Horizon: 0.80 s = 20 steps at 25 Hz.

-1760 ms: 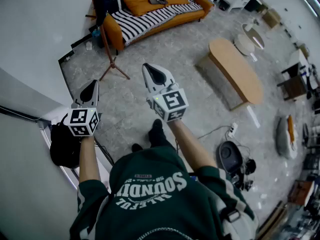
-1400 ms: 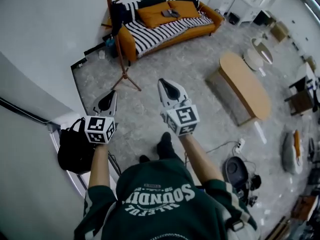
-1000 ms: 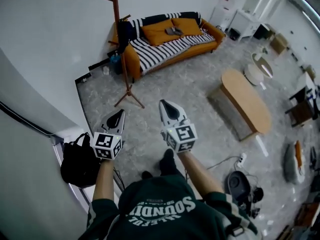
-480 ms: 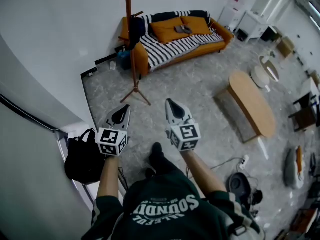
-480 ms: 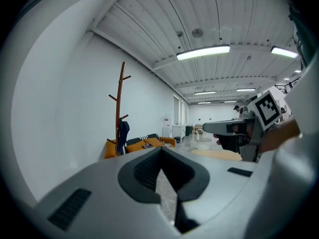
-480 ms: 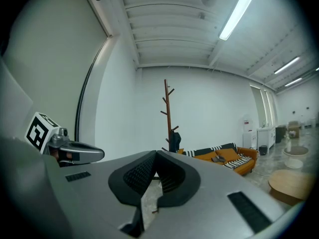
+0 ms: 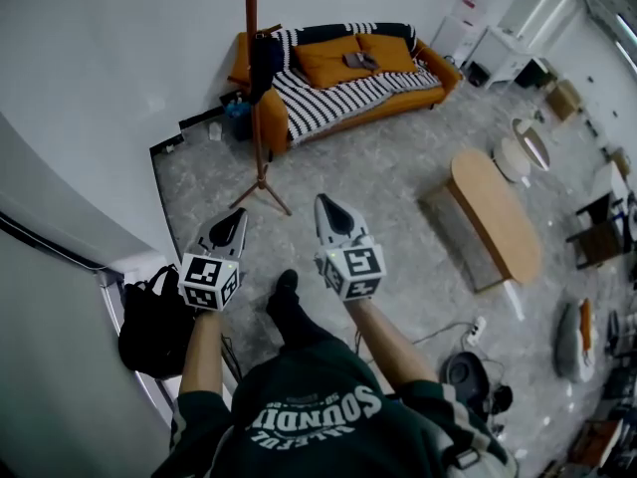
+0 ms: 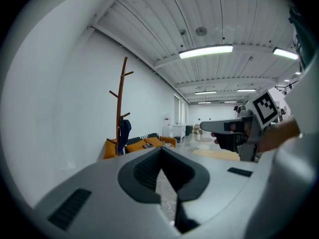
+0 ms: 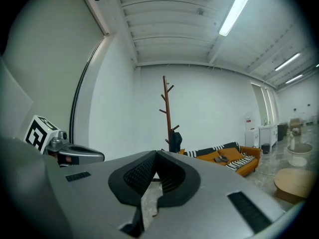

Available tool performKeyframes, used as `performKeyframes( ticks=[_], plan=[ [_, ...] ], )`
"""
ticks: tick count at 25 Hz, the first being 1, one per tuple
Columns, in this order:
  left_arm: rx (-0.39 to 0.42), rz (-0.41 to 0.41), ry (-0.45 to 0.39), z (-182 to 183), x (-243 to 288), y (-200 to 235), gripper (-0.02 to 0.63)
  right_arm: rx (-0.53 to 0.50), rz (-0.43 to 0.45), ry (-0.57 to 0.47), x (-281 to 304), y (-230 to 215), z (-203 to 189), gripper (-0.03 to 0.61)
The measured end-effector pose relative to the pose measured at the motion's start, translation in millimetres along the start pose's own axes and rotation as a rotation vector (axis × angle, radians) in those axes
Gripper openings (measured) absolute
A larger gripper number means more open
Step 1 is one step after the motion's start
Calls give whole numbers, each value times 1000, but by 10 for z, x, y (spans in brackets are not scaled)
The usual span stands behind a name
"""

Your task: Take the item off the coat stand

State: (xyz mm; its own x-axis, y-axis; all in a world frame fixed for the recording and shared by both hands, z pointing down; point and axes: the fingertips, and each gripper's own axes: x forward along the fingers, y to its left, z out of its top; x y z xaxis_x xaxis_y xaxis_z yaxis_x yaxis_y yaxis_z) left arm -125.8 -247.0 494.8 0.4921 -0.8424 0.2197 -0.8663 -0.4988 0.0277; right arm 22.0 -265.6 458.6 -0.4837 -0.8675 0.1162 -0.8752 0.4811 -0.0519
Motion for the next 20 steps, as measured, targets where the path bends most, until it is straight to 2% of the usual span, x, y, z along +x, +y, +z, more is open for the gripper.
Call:
performKeyframes(
  ticks=[14,20],
  plan=[
    [27,-37,39,-97,-51,28,0,63,-16,-2,10,41,-252,0],
    [38,-10,56,-66,-167,106,0,70,14,-7,95,182,-198,0]
  ],
)
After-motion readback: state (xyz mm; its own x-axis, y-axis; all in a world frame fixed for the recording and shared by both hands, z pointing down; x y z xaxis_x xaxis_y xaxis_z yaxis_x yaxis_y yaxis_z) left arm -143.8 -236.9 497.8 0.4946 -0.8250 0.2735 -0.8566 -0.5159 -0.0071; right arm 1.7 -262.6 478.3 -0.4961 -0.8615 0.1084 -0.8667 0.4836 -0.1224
